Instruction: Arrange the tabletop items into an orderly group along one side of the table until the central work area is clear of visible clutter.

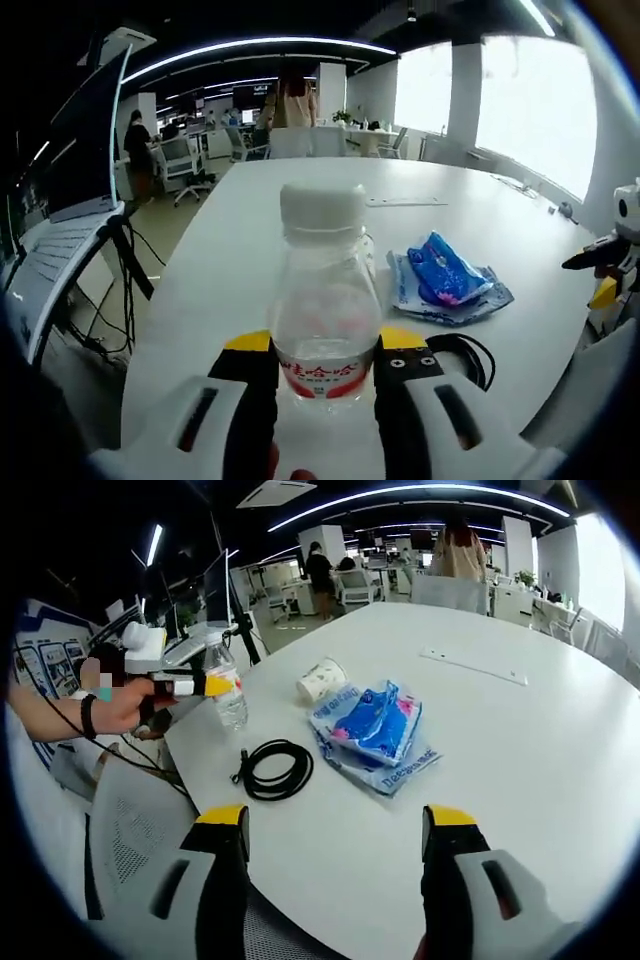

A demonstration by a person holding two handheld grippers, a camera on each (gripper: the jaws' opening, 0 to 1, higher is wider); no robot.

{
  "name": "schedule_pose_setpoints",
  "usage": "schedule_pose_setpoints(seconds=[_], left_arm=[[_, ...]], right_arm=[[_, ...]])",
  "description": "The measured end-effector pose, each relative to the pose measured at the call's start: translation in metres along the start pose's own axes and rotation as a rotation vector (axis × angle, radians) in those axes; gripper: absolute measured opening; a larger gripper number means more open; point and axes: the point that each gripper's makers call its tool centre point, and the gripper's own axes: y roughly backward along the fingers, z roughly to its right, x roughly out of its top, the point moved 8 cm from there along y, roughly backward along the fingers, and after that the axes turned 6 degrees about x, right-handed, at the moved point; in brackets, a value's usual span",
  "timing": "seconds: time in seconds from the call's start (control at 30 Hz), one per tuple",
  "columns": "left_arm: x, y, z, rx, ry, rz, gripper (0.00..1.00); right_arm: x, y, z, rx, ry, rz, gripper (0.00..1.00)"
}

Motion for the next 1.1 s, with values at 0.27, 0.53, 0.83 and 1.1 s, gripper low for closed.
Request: schedule_pose_setpoints(seconds=[0.27, 0.53, 0.83, 1.1], left_arm=[[-0.018, 0.014, 0.001, 0.015, 0.008, 0.003, 0.36], [-0.029, 0.018, 0.002, -0.015, -0.039, -0.017, 0.36], [-0.034, 0.023, -0.002, -0.041, -0.065, -0.026, 0.36], [-0.032, 0.021, 0.0, -0.039, -0.083, -0.046, 0.36]], right_arm=[[-0.005, 0.003, 0.001, -0.001, -0.002, -0.01, 0.7], [-0.004, 0.001, 0.004, -0.004, -0.002, -0.017, 0.7], [-0.001, -0.004, 0.003, -0.001, 0.003, -0.016, 0.7], [0.003, -0.008, 0.007, 0.01, 0.005, -0.024, 0.7]])
